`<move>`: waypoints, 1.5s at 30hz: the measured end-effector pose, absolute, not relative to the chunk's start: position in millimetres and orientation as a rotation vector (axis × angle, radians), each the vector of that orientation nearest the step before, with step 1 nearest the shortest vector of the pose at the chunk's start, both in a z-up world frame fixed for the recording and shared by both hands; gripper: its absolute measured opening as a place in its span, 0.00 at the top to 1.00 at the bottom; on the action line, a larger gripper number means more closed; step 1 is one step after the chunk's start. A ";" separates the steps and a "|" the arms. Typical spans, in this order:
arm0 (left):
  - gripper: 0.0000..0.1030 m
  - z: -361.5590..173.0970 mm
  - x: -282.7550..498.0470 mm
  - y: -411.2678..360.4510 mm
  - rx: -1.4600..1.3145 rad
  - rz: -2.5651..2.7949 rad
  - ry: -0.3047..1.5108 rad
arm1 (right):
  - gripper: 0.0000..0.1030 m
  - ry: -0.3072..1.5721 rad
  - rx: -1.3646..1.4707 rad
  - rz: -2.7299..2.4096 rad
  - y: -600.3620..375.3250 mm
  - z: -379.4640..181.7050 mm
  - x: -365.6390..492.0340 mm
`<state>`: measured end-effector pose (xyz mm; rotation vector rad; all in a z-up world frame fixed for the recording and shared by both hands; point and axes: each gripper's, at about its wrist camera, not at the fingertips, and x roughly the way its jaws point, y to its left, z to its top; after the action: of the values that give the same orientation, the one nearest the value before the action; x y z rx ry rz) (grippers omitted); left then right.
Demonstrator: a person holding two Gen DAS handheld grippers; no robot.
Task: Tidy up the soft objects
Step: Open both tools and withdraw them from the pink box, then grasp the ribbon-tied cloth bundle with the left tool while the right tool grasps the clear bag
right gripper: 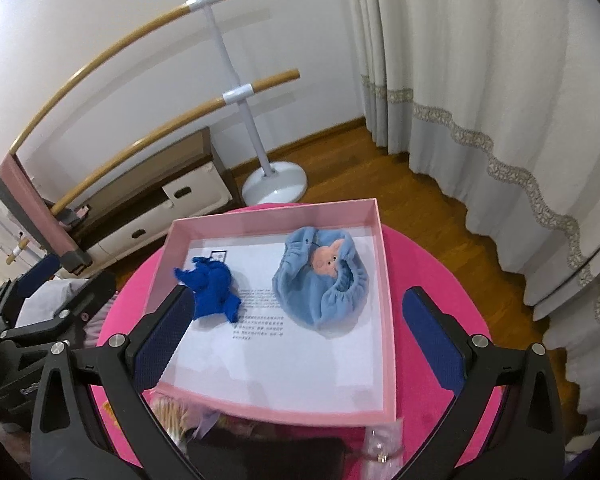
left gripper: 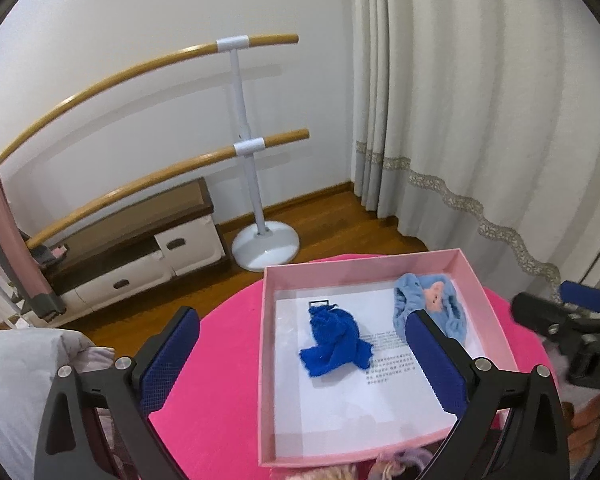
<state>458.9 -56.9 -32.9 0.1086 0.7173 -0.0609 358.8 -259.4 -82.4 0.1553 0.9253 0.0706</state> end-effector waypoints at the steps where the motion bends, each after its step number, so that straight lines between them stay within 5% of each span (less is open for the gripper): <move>1: 0.01 -32.6 450.7 -55.0 0.112 -0.053 0.704 | 0.00 0.913 0.153 0.075 -259.2 -78.3 351.9; 13: 0.01 -29.0 317.3 -32.1 0.064 -0.047 0.578 | 0.00 0.731 0.131 0.079 -259.2 -35.4 238.6; 26: 0.00 -44.2 193.5 -4.4 0.067 -0.041 0.547 | 0.00 0.656 0.114 0.006 -261.7 -50.1 141.3; 45: 0.00 -61.7 155.1 -13.2 0.063 -0.070 0.602 | 0.00 0.676 0.114 -0.035 -252.9 -71.1 105.8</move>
<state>155.1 -13.2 -61.7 0.0629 0.6016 -0.0702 105.8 -252.9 -71.1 0.1137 0.6758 -0.0346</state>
